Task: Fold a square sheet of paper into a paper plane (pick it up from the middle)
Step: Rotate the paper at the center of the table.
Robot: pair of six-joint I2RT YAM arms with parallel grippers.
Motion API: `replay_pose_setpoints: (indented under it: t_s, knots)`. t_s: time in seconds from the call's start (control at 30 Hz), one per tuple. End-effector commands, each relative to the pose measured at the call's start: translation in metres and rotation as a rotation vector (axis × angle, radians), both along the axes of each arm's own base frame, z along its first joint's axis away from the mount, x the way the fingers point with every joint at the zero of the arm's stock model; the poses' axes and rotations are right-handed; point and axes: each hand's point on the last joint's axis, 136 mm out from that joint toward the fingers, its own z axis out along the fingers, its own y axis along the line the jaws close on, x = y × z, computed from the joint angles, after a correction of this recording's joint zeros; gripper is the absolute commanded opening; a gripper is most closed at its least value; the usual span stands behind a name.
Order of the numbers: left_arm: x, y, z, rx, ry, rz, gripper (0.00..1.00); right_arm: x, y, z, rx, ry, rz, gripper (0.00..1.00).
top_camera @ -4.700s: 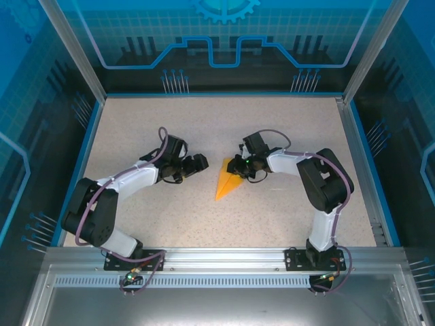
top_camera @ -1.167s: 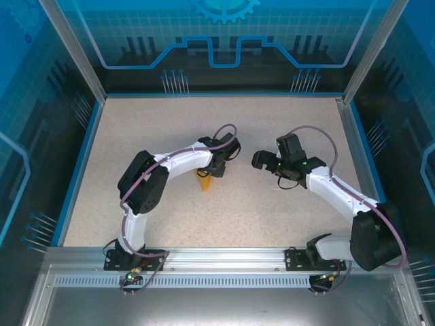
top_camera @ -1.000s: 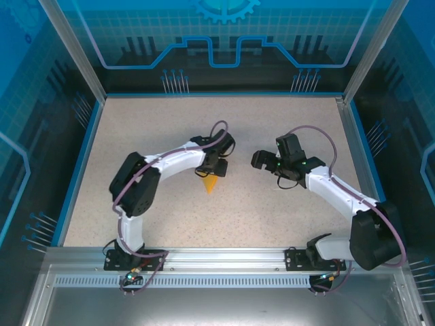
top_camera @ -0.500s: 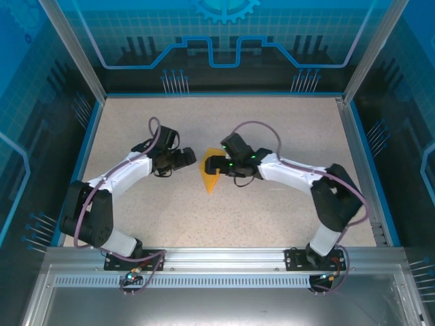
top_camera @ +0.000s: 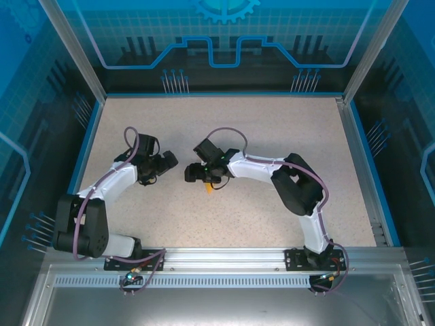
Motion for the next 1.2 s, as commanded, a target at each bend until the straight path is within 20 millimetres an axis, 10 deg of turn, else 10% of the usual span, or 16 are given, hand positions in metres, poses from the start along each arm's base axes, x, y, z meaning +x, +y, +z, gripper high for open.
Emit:
replay_pose_setpoints:
  t_s: [0.0,0.53,0.83,1.17]
  knots:
    - [0.001,-0.003,0.002,-0.037,-0.009,0.003,0.99,-0.015,-0.008,-0.011,-0.075,0.04,0.03,0.76]
    - [0.004,-0.016,0.001,-0.086,-0.015,-0.057,0.98,-0.062,-0.116,-0.025,-0.243,0.098,0.475,0.75]
    - [0.007,-0.04,0.005,-0.209,-0.04,-0.129,0.98,-0.02,-0.111,0.047,-0.064,-0.112,0.086,0.75]
    - [0.007,-0.078,0.023,-0.365,-0.109,-0.257,0.99,-0.006,-0.102,0.031,0.063,-0.048,-0.204,0.65]
